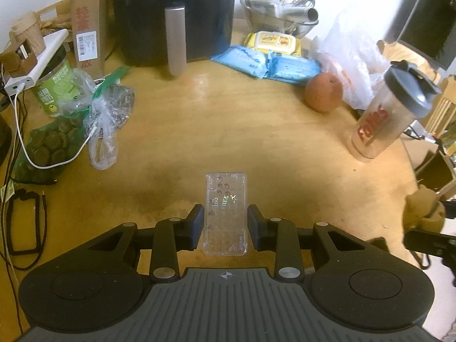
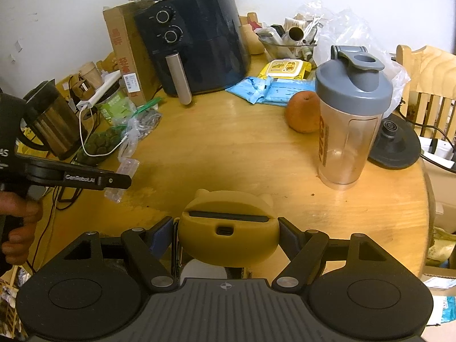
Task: Organize rigid objects
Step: 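Carry the clear case in the left tool and tan case in the right tool to the box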
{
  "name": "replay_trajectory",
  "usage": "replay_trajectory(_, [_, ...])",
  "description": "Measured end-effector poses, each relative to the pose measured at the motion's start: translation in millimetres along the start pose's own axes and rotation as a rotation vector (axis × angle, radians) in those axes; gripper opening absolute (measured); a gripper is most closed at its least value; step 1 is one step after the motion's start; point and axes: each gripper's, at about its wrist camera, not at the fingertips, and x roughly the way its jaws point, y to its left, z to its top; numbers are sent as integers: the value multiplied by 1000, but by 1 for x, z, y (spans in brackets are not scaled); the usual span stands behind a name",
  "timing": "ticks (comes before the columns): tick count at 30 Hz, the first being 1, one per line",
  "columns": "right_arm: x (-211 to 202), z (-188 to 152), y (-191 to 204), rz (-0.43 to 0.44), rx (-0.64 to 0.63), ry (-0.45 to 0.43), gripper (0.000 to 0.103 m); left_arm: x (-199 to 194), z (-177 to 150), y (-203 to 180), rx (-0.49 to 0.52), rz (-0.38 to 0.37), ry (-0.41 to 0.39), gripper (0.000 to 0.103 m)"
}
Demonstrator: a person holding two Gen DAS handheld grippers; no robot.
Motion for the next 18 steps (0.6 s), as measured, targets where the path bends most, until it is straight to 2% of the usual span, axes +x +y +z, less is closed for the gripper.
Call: replay_trajectory(18, [-9, -13, 23, 16, -47, 11, 78, -52, -41, 0, -26, -48, -53, 33])
